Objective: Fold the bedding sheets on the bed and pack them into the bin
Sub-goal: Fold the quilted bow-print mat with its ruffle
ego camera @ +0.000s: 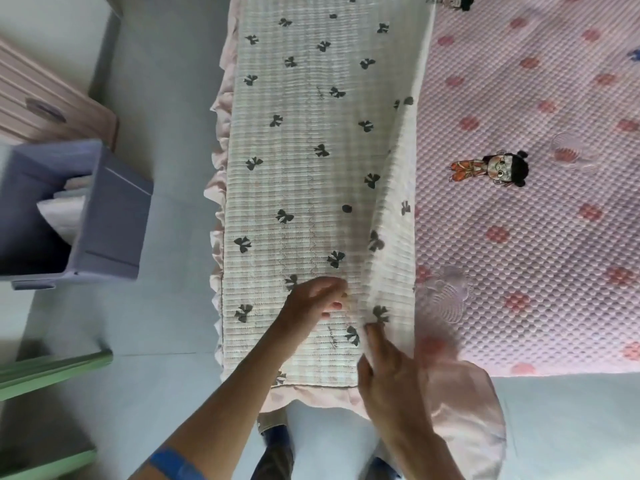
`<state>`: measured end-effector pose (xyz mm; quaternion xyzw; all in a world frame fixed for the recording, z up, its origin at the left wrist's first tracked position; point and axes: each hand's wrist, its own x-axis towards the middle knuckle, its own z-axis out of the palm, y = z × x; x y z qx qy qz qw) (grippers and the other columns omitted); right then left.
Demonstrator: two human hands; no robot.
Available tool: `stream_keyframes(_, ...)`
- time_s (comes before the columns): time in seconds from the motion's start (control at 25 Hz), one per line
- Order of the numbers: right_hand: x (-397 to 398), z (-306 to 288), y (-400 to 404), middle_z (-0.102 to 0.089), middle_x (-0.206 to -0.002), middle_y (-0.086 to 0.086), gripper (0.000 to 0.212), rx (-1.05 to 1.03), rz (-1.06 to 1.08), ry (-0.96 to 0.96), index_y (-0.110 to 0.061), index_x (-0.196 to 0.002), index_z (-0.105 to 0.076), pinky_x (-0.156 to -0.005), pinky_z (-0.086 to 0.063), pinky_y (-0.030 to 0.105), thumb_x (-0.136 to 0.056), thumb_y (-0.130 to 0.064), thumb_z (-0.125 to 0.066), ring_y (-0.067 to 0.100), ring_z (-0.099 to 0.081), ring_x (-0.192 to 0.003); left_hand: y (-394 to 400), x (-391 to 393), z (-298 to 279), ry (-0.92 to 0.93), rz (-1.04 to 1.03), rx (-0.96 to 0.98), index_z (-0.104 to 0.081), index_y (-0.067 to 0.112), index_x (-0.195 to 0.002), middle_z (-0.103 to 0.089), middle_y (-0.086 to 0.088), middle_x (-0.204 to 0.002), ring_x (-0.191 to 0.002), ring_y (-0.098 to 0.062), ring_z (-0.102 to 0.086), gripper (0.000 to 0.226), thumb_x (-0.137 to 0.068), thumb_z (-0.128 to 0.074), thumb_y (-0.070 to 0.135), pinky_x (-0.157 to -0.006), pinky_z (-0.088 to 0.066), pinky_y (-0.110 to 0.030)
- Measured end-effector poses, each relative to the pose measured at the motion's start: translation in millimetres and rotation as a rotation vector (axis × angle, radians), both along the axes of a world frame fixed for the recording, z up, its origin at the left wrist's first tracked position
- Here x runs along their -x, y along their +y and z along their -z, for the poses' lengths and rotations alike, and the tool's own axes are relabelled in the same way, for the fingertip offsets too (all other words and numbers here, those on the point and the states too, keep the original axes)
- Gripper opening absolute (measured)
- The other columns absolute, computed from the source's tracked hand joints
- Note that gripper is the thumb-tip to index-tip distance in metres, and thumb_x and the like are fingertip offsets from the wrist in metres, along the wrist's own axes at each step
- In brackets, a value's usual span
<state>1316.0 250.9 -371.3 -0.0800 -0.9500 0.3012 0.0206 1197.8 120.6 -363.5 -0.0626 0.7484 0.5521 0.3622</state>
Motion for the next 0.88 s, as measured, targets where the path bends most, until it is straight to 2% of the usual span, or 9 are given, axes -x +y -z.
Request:
stream_keyframes(0.08,10.0,-6.6,-51.6,-0.068,-0.071,-0.001,0.058,-0.059,-0.100,-0.042,-0.017,-0.119,-0.054,-0.042,-0.053,0.032,-0.067,-0.001,-0.077,0.015,-0.063,-0.049,2.3,9.8,-10.3,-0.026,-0.100,-0.087,-0.069,0.021,-0.108,-0.075,0.000,-0.100,-0.093,-0.013,-0.071,0.034,-0.085,-0.068,0.046,-0.082,-0.056,-0.032)
stream_keyframes(0.2,18.4,-6.2,-101.5,-0.056,-0.057,-0.002,0.061,-0.131,-0.211,-0.128,-0.018,-0.106,-0.061,-0.031,-0.042,0.027,-0.050,-0.007,-0.083,0.014,-0.055,-0.037,-25.6,19.1,-2.0,0.011,-0.382,0.133,-0.072,0.011,-0.088,-0.075,-0.011,-0.085,-0.082,-0.026,-0.073,0.025,-0.083,-0.074,0.035,-0.072,-0.057,-0.038)
stream_keyframes(0.36,13.4,22.7,-143.1,-0.055,-0.050,0.002,0.079,-0.223,-0.234,-0.368,-0.012,-0.109,-0.074,-0.027,-0.033,0.026,-0.031,-0.015,-0.089,0.018,-0.048,-0.028,-93.1,10.0,32.9,-0.074,-0.493,0.236,-0.070,0.009,-0.094,-0.072,-0.014,-0.090,-0.081,-0.025,-0.066,0.032,-0.093,-0.062,0.039,-0.071,-0.049,-0.034)
stream_keyframes(0.44,-6.9,68.5,-156.9,-0.068,-0.072,0.021,0.089,-0.177,-0.216,-0.556,-0.010,-0.133,-0.060,-0.032,-0.044,0.035,-0.048,-0.021,-0.087,0.034,-0.060,-0.041,-113.2,6.5,46.2,-0.111,-0.534,0.234,-0.066,0.008,-0.093,-0.062,-0.010,-0.083,-0.077,-0.021,-0.057,0.033,-0.096,-0.057,0.039,-0.065,-0.043,-0.028)
stream_keyframes(0.56,-35.9,84.1,-158.1,-0.067,-0.103,0.032,0.065,-0.112,-0.378,-0.870,-0.016,-0.155,-0.012,-0.051,-0.053,0.041,-0.095,-0.027,-0.036,0.038,-0.068,-0.063,-124.6,11.1,62.9,-0.096,-0.470,0.263,-0.065,0.013,-0.090,-0.060,-0.006,-0.083,-0.071,-0.014,-0.052,0.030,-0.098,-0.052,0.039,-0.059,-0.038,-0.024)
stream_keyframes(0.64,-25.2,61.9,-154.7,-0.065,-0.119,0.018,0.057,-0.163,-0.378,-0.718,-0.017,-0.149,-0.020,-0.068,-0.052,0.035,-0.097,-0.034,-0.036,0.025,-0.066,-0.079,-125.3,15.3,70.2,-0.071,-0.423,0.259,-0.067,0.014,-0.093,-0.064,-0.003,-0.085,-0.072,-0.012,-0.055,0.031,-0.099,-0.051,0.040,-0.060,-0.040,-0.023)
stream_keyframes(0.72,13.3,43.0,-132.6,-0.067,-0.112,0.002,0.031,-0.082,-0.249,-0.649,-0.024,-0.127,-0.045,-0.080,-0.053,0.033,-0.098,-0.034,-0.042,0.018,-0.066,-0.092,-129.0,15.6,73.9,-0.065,-0.413,0.254,-0.069,0.015,-0.100,-0.070,0.002,-0.087,-0.077,-0.011,-0.062,0.031,-0.097,-0.054,0.043,-0.063,-0.044,-0.023)
stream_keyframes(0.8,54.7,26.8,-114.2,-0.069,-0.099,-0.006,0.016,-0.051,-0.044,-0.560,-0.029,-0.111,-0.055,-0.078,-0.053,0.032,-0.098,-0.036,-0.049,0.015,-0.067,-0.091,-134.9,11.3,72.3,-0.071,-0.367,0.183,-0.068,0.020,-0.106,-0.073,0.004,-0.090,-0.087,-0.015,-0.069,0.026,-0.092,-0.064,0.042,-0.070,-0.051,-0.026)
stream_keyframes(0.88,92.1,14.1,-112.4,-0.069,-0.101,-0.011,0.024,0.162,0.048,-0.444,-0.032,-0.114,-0.054,-0.079,-0.053,0.032,-0.094,-0.045,-0.055,0.014,-0.068,-0.090,-139.6,4.1,66.7,0.038,-0.178,0.146,-0.062,0.027,-0.118,-0.073,0.008,-0.102,-0.088,-0.006,-0.069,0.029,-0.090,-0.066,0.037,-0.082,-0.056,-0.032)
